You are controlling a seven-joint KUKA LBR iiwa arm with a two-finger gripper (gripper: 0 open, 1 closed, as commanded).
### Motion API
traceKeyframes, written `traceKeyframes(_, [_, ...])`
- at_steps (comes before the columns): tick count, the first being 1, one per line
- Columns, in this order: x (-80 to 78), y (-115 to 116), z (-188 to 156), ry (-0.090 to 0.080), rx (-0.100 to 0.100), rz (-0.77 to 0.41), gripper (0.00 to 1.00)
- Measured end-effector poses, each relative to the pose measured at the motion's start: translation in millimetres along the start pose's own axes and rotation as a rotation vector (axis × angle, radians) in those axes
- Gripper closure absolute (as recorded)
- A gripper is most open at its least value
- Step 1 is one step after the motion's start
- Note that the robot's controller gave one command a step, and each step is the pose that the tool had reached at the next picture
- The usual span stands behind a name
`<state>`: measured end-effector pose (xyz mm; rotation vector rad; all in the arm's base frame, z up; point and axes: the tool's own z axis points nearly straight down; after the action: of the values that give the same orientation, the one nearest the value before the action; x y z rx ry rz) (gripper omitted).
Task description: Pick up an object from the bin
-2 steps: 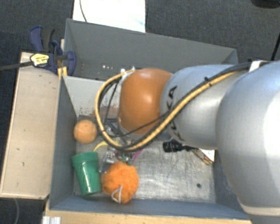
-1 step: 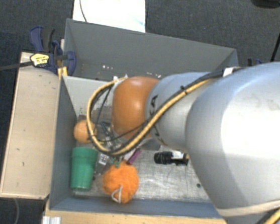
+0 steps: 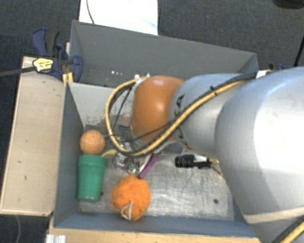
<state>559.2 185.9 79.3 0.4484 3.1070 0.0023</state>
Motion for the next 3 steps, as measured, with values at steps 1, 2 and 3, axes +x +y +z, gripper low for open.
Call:
traceKeyframes(1, [0.0, 0.1, 0.0, 0.000, 0.000, 0.001, 1.00])
traceKeyframes(2, [4.8, -4.1, -17.0, 0.006, 0.004, -0.134, 1.00])
traceKeyframes(3, [-5.9, -35.8, -40.3, -0.003, -0.002, -0.373, 1.00])
